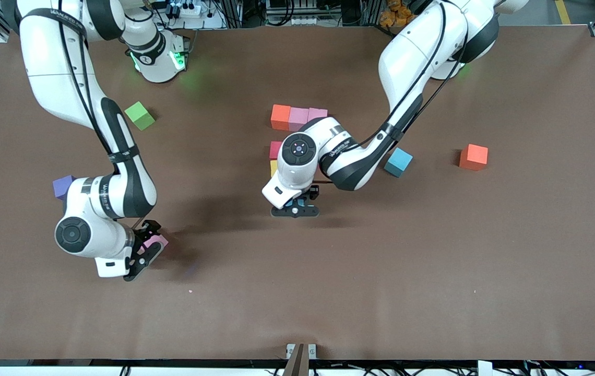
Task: Form number 2 with 11 blocks
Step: 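Carry the cyan cube with the left gripper while the right gripper grasps pink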
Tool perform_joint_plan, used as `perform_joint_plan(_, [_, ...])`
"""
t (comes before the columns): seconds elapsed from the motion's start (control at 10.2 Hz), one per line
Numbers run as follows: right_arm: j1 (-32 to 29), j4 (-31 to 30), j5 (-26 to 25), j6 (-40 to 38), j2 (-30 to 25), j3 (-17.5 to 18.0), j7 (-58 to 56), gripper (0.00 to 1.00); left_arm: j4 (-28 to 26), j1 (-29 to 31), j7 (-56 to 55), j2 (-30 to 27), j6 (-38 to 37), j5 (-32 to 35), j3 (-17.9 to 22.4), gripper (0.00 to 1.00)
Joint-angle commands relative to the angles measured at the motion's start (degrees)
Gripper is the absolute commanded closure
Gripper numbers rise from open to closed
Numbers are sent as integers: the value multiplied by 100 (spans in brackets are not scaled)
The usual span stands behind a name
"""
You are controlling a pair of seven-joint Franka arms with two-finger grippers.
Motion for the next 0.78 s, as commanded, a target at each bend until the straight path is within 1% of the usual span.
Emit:
perform_joint_plan(0.0, [-94,-219,-72,166,-30,100,-56,0,197,-185,85,154,98,-252,139,100])
perform_joint_plan(0.2, [-111,-324,-54,262,-30,100,-56,0,180,-185,94,163,107,-515,156,100])
perform_joint_plan(0.49, [-173,-351,-37,263,-22,100,-56,0,154,-194,94,242,107,-516,165,100])
perform_joint_plan(0.59, [-199,-351,-19,263,-22,100,-47,10,154,-203,85,286,116,-516,165,100])
perform_joint_plan(0.68, [-199,-360,-19,263,-22,100,-3,51,154,-203,68,312,142,-516,165,100])
